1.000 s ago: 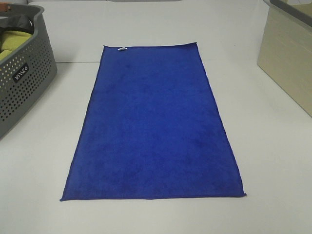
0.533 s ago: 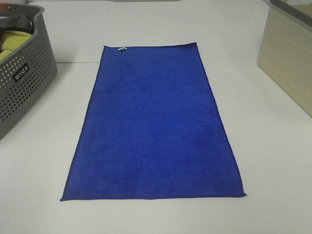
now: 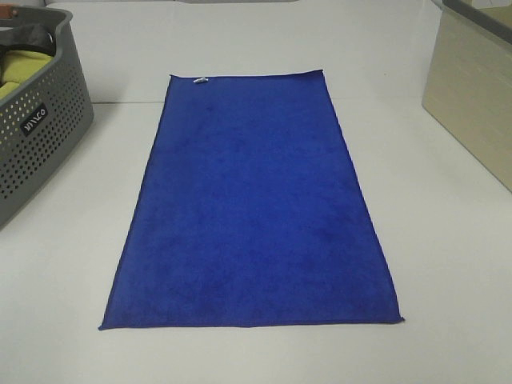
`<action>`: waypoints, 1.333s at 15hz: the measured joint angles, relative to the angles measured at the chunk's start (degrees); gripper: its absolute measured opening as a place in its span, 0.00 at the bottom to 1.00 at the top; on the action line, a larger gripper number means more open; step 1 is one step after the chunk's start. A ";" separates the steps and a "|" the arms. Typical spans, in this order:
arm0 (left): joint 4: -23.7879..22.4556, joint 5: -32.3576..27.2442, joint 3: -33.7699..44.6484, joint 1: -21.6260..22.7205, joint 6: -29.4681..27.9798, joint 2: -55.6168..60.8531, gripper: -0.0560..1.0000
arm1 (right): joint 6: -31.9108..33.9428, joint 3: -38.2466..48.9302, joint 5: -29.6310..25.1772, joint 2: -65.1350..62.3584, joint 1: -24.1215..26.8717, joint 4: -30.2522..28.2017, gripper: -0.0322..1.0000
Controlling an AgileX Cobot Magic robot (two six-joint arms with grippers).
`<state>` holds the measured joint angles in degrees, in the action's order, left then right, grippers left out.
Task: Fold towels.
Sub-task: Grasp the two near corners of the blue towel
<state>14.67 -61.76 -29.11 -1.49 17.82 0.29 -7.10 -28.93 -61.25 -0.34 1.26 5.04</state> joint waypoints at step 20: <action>13.46 29.28 0.46 0.00 -17.82 -21.60 0.55 | 6.07 -1.26 13.35 26.41 0.00 6.47 0.75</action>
<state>28.13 -32.49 -28.65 -1.49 0.00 -21.31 -1.03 -30.19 -47.90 26.07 1.26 11.52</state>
